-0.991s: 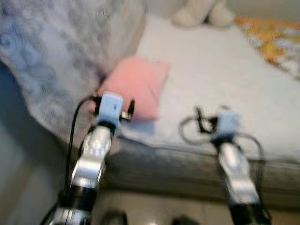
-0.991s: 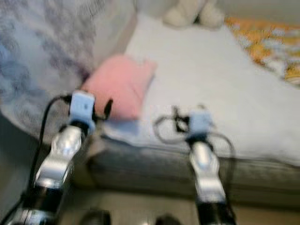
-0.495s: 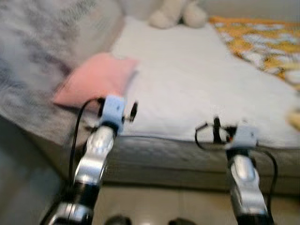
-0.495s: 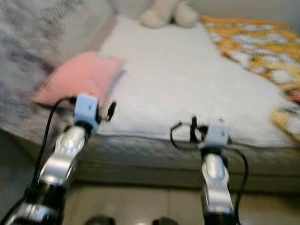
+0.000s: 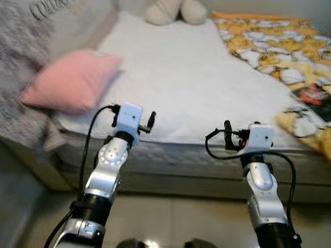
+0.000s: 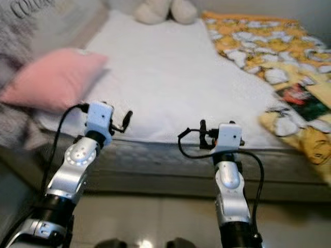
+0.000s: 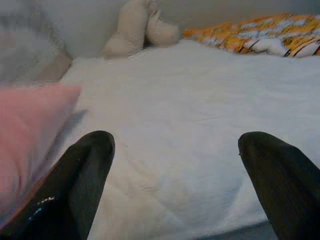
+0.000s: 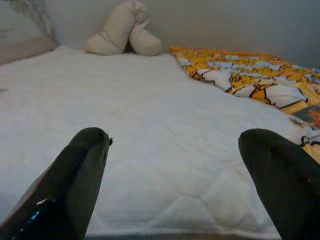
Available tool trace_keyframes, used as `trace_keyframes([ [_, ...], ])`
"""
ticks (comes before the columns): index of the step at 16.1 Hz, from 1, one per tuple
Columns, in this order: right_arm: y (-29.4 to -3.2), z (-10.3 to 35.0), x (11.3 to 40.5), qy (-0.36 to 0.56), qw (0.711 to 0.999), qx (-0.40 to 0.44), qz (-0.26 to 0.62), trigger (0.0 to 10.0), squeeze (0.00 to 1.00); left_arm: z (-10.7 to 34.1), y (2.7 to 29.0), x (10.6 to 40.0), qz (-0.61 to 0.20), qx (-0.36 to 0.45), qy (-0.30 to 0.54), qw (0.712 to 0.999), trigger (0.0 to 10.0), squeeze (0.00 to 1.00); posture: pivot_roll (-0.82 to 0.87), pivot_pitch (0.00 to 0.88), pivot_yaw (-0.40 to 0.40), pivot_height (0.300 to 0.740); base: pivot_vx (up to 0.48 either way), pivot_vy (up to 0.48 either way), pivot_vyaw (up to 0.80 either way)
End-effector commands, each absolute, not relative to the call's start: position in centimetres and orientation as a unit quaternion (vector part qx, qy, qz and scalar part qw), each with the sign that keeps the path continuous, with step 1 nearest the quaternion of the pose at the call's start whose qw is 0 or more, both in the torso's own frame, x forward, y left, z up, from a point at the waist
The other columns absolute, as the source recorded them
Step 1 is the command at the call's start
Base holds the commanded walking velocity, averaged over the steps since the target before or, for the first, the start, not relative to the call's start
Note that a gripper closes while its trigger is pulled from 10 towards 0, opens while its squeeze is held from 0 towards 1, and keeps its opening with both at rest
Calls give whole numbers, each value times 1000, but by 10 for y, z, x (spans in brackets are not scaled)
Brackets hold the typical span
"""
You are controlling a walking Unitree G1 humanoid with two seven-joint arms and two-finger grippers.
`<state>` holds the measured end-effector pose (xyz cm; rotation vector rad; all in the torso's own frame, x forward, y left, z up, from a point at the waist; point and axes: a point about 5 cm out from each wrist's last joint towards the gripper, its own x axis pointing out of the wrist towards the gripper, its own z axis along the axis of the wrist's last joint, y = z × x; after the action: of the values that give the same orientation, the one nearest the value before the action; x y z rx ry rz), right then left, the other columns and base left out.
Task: Clean up the room
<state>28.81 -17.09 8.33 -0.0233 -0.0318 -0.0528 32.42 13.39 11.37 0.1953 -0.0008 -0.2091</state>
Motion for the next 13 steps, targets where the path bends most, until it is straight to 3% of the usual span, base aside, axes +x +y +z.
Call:
trace_keyframes([
  [1, -166, 88, 288, -28, 1000, -2, -12, 10000, 0, 114, 143, 324, -90, 89, -3, 992, 10000, 0, 8, 0, 15, 710, 0, -420, 0],
  [13, -166, 81, 286, -16, 1000, 0, -9, 10000, 0, 115, 126, 328, -122, 76, -1, 990, 10000, 0, -11, 0, 27, 710, 0, -420, 0],
])
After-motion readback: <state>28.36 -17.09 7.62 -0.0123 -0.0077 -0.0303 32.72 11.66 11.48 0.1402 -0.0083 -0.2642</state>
